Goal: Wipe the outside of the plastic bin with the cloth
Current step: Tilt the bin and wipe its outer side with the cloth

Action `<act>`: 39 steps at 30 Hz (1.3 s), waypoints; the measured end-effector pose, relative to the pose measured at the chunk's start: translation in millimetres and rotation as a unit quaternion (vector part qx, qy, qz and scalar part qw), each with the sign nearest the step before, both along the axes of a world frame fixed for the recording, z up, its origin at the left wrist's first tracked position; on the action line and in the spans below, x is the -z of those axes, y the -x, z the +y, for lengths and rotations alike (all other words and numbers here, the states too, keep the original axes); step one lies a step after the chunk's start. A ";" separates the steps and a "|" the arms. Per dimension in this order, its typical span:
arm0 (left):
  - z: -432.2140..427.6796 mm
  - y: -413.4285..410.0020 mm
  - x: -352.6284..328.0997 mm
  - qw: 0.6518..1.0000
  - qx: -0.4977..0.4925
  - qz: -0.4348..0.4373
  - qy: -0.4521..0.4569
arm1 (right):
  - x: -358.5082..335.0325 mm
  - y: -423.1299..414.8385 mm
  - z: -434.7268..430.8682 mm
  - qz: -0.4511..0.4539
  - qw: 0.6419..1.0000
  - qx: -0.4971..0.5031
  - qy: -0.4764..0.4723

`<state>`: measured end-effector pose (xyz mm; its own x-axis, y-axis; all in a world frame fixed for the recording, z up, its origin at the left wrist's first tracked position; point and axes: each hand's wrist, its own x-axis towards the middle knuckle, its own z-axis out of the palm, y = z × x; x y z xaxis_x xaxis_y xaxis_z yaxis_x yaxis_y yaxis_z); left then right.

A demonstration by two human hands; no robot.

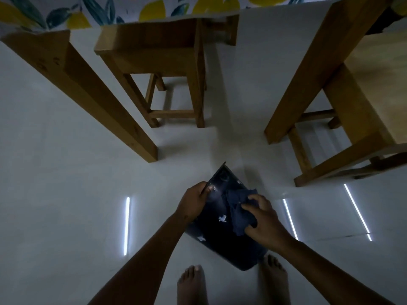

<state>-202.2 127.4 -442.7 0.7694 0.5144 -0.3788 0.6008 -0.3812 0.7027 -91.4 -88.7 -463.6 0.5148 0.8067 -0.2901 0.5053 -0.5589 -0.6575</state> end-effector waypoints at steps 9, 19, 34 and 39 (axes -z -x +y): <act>2.3 9.1 20.9 0.999 -0.022 -0.010 -0.020 | 31.2 16.8 28.9 -0.099 0.993 -0.066 0.008; 5.9 9.8 24.7 1.000 -0.014 0.002 -0.023 | 49.8 32.1 4.1 -0.192 0.968 -0.161 -0.011; 4.5 -2.9 22.3 1.000 -0.015 0.008 -0.011 | 42.2 -8.3 34.0 -0.015 0.999 0.026 -0.038; 5.4 -5.9 24.8 0.999 -0.017 0.022 -0.023 | 38.3 38.5 4.1 -0.154 0.984 -0.087 -0.003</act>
<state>-196.3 132.8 -467.5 0.7339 0.5584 -0.3867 0.6440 -0.3910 0.6576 -129.9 -84.7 -501.9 0.4307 0.8921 -0.1364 0.7691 -0.4419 -0.4618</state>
